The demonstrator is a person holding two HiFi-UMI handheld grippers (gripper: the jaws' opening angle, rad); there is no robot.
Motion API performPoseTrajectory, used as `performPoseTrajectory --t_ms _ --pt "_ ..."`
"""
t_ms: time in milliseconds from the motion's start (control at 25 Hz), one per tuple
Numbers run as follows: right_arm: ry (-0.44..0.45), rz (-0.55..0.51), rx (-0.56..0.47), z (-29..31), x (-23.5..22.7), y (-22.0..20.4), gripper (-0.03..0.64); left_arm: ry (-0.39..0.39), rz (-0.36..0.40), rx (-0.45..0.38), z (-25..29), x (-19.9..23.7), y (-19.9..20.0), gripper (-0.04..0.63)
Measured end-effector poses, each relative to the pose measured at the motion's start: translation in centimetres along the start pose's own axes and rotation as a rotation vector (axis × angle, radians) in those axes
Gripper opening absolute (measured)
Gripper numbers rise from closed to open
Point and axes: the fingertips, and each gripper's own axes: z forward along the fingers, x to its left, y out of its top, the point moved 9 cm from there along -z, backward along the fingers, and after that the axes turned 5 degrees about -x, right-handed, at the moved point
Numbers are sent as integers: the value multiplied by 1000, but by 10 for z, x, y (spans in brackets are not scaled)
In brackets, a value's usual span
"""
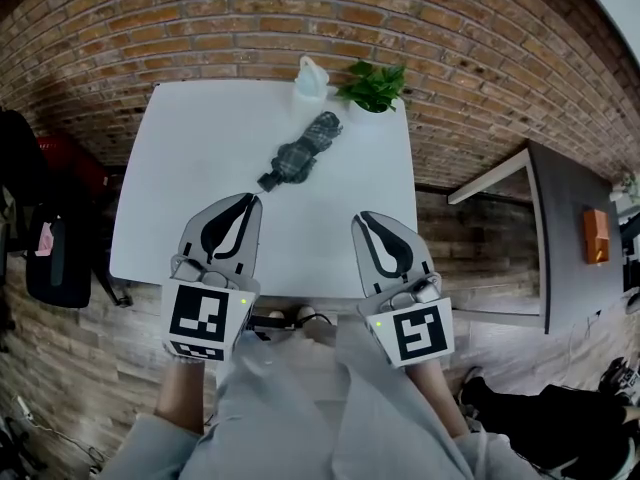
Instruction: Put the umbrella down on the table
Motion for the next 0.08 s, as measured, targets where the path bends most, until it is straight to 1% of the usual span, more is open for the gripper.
performPoseTrajectory --t_ms 80 --pt "-2 -2 1 0 1 0 52 4 14 0 -1 2 -1 31"
